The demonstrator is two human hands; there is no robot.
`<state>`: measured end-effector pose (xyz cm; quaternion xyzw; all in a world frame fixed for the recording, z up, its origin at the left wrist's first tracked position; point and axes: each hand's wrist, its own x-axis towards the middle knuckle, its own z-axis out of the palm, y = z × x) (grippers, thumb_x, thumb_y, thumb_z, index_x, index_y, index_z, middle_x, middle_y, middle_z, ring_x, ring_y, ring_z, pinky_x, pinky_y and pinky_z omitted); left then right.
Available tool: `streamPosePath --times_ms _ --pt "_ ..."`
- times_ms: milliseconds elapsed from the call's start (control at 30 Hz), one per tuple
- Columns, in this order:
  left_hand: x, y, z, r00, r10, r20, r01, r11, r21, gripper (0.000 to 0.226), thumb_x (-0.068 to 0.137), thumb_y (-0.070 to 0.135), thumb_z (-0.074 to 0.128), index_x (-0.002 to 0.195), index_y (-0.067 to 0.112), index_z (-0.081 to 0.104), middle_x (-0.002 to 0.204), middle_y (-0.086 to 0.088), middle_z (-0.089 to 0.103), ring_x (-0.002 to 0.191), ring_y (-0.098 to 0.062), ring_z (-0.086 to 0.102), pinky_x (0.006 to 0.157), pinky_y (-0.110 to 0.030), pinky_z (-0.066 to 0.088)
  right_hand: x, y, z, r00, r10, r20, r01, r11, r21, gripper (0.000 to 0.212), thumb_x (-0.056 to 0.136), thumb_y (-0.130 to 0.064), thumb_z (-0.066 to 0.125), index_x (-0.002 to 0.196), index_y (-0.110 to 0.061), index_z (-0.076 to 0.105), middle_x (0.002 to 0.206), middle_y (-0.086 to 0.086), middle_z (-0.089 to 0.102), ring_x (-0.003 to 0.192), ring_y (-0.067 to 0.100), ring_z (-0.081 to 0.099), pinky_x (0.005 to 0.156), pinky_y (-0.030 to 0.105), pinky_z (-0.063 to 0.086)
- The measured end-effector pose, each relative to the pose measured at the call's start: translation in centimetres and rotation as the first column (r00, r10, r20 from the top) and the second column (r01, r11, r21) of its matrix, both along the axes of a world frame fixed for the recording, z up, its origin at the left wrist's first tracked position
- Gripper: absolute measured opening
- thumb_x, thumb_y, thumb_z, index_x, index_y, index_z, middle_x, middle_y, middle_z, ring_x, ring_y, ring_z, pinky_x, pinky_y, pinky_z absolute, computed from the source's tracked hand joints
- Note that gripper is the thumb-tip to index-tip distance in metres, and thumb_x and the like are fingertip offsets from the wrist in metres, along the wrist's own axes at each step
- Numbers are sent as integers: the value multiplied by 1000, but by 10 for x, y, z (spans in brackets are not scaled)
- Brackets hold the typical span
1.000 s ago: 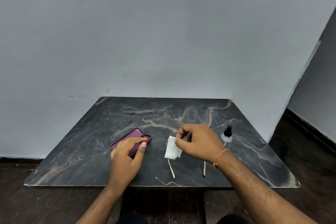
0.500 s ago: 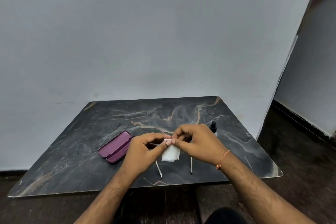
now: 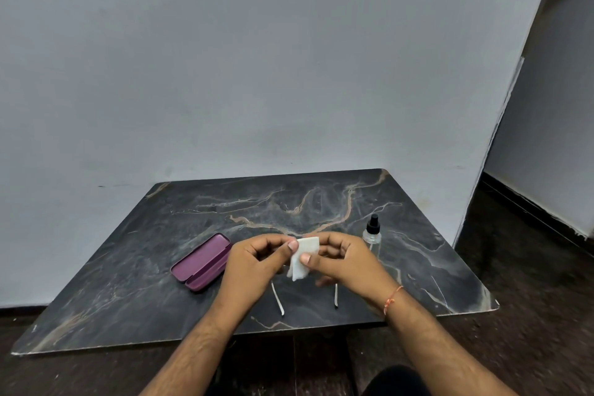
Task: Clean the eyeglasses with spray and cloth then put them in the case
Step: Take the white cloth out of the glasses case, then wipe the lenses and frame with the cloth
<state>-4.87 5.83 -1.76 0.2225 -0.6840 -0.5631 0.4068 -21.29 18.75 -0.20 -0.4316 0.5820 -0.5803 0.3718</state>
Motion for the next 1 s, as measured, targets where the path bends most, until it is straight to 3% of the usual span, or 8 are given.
streamPosePath --times_ms 167,300,367,433,567,700,833,1000 --pt "0 -6 -11 999 19 29 -18 1000 -25 6 96 15 82 100 16 87 87 -6 85 75 -15 81 66 -25 64 3 -1 -15 989 -83 123 83 997 4 12 88 -11 87 100 -12 85 88 11 82 71 12 72 63 26 59" --pt "6 -24 -38 991 117 59 -112 990 -84 17 104 14 72 113 26 81 94 -1 84 75 -11 77 64 -24 62 1 3 -27 976 -166 145 164 986 25 7 88 -7 86 94 -10 85 82 10 79 70 20 66 60 27 58" --pt "13 -39 -57 959 232 163 -186 948 -259 30 103 11 73 126 30 74 102 3 79 80 -8 73 77 -28 63 0 6 -33 964 -216 156 214 976 25 6 88 -6 85 91 -11 85 81 10 77 72 22 65 60 28 58" --pt "21 -53 -75 913 286 293 -125 876 -466 50 98 5 76 138 32 64 122 12 67 94 -6 70 90 -19 57 -1 10 -38 955 -249 162 248 968 28 6 89 -6 84 93 -11 84 76 6 76 66 15 66 59 29 57" --pt "22 -69 -98 847 310 432 -15 826 -563 70 94 10 80 151 39 51 137 20 57 104 6 62 87 -13 52 -2 15 -48 942 -286 175 286 958 24 7 89 -2 83 94 -7 82 72 5 74 54 9 63 53 25 55" --pt "10 -78 -101 843 332 423 29 757 -653 61 95 18 81 147 38 55 135 20 61 95 5 65 88 -19 54 -2 18 -55 940 -311 139 314 949 -5 6 90 -1 83 95 -4 80 74 14 63 57 18 57 53 26 52" --pt "-1 -86 -100 867 326 377 49 697 -715 41 95 28 83 132 37 68 125 23 66 89 8 63 83 -22 57 -2 17 -62 935 -344 89 347 938 -22 8 89 -5 85 92 -11 82 71 5 66 62 25 56 61 35 50" --pt "1 -90 -101 911 292 291 35 650 -759 14 98 45 75 108 36 79 111 25 68 89 6 65 75 -17 55 -1 7 -70 924 -367 -109 368 930 -17 12 87 -13 88 91 -23 83 71 -9 76 63 1 63 64 21 50"
